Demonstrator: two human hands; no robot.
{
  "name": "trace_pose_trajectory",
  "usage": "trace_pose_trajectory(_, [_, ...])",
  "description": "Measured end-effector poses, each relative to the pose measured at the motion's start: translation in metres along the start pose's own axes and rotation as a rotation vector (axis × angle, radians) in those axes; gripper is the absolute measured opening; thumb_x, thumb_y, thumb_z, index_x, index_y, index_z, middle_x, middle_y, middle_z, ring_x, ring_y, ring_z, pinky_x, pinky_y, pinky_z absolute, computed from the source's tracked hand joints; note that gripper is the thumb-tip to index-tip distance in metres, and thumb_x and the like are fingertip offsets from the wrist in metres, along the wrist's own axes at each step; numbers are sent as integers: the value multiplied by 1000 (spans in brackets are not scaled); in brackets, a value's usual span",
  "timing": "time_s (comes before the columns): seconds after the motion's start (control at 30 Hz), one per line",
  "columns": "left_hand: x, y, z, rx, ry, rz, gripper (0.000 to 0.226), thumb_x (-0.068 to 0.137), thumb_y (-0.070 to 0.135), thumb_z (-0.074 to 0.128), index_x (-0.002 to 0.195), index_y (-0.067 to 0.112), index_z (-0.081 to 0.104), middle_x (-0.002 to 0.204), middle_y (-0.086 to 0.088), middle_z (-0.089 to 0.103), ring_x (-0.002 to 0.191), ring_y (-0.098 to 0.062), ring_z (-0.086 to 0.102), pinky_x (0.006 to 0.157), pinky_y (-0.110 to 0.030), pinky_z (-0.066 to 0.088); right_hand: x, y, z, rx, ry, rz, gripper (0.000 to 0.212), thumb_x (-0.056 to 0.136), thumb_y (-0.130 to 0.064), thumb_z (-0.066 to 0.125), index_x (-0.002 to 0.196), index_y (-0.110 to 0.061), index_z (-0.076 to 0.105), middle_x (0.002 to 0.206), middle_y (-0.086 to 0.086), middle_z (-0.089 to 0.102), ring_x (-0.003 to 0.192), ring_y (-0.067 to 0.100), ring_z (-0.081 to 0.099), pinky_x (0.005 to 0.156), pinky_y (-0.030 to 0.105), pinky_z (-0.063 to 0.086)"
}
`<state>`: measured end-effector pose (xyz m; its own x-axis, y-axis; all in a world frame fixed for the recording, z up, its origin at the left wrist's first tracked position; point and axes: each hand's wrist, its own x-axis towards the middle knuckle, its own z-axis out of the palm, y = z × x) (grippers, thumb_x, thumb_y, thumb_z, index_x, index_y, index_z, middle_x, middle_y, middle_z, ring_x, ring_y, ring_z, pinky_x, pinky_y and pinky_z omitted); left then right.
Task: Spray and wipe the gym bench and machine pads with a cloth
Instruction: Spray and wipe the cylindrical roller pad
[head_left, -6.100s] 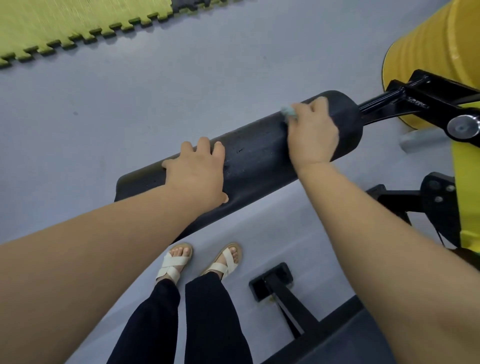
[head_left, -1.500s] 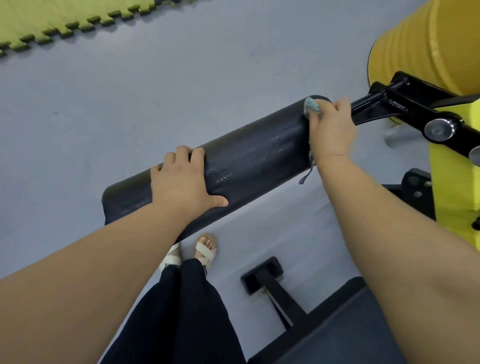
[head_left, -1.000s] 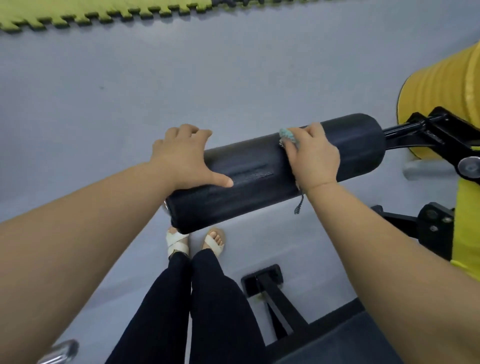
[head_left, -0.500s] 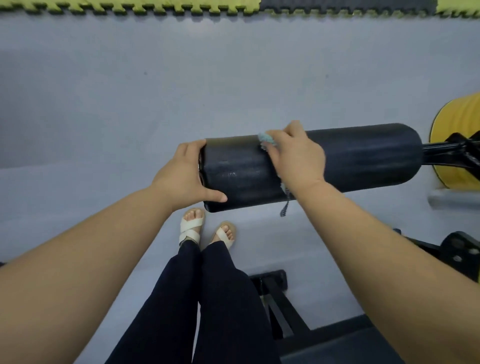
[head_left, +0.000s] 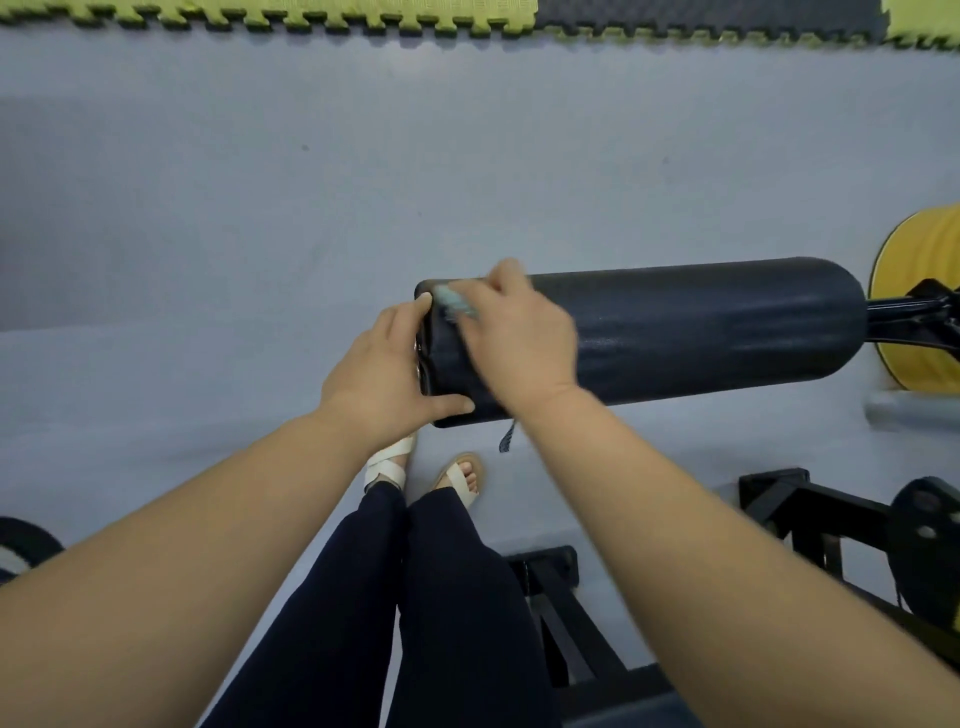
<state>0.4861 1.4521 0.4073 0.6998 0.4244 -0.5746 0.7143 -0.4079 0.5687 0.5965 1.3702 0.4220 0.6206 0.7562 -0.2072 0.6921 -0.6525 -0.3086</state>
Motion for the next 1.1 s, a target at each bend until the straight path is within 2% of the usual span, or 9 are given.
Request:
trace_pose_trajectory(0.13, [-9, 3, 5, 25, 50, 34, 102, 69, 48, 77, 148, 24, 16, 149, 5, 26, 134, -20, 32, 101, -35, 36, -2, 95, -31, -151, 102, 370, 29, 93, -36, 52, 113, -22, 66, 115, 12, 52, 84, 37, 60, 64, 37, 40])
trace_pose_trajectory(0.23, [-11, 0, 4, 48, 66, 50, 97, 72, 49, 73, 148, 25, 18, 149, 6, 28, 133, -20, 33, 101, -34, 36, -2, 103, -38, -154, 148, 550, 32, 96, -35, 47, 118, -17, 62, 121, 12, 47, 89, 39, 58, 68, 36, 37])
trace_pose_trajectory(0.43, [-11, -2, -5, 33, 90, 92, 79, 73, 44, 73, 140, 23, 36, 143, 6, 37, 129, -21, 38, 97, -31, 35, 7, -21, 6, -38, -75, 166, 29, 97, -29, 44, 122, -23, 58, 119, 7, 44, 88, 29, 57, 63, 32, 31])
trace_pose_trajectory(0.53, [-10, -5, -9, -15, 73, 98, 64, 81, 42, 66, 137, 24, 39, 139, 7, 43, 126, -16, 41, 93, -26, 35, 6, -21, 6, -35, -94, 16, 30, 98, -29, 42, 124, -25, 56, 118, 6, 44, 85, 28, 57, 61, 32, 31])
trace_pose_trajectory(0.73, [15, 8, -24, -165, 41, 45, 77, 78, 48, 68, 141, 20, 33, 145, 3, 34, 134, -14, 32, 104, -28, 29, 7, 91, -33, -184, 25, 284, 31, 96, -36, 46, 120, -24, 62, 119, 9, 48, 89, 35, 58, 65, 32, 32])
trace_pose_trajectory(0.83, [38, 15, -23, -146, -183, -2, 109, 68, 50, 76, 149, 17, 13, 155, -1, 15, 142, -19, 18, 115, -35, 22, 10, 108, -40, -191, 38, 399, 32, 97, -34, 45, 118, -17, 62, 119, 10, 46, 83, 35, 57, 65, 32, 32])
trace_pose_trajectory(0.9, [44, 14, -20, -122, -267, -6, 114, 62, 47, 81, 149, 17, 13, 152, -1, 16, 139, -20, 23, 113, -37, 27, 13, 89, -32, -198, 33, 425, 33, 98, -35, 43, 116, -15, 62, 119, 11, 46, 85, 35, 57, 65, 32, 32])
trace_pose_trajectory(1.0, [43, 10, -13, -75, -198, 6, 109, 56, 49, 84, 143, 19, 25, 145, 0, 26, 131, -17, 34, 107, -36, 35, 14, 31, -10, -164, -26, 311, 29, 98, -31, 41, 114, -19, 61, 117, 8, 46, 89, 33, 59, 63, 31, 32])
trace_pose_trajectory(1.1, [34, 3, -5, -118, -61, 117, 68, 49, 54, 66, 107, 24, 47, 110, -1, 48, 115, -32, 49, 90, -45, 45, 8, -22, 6, -36, -60, 138, 29, 98, -30, 39, 118, -21, 59, 111, 6, 45, 84, 29, 58, 62, 33, 35])
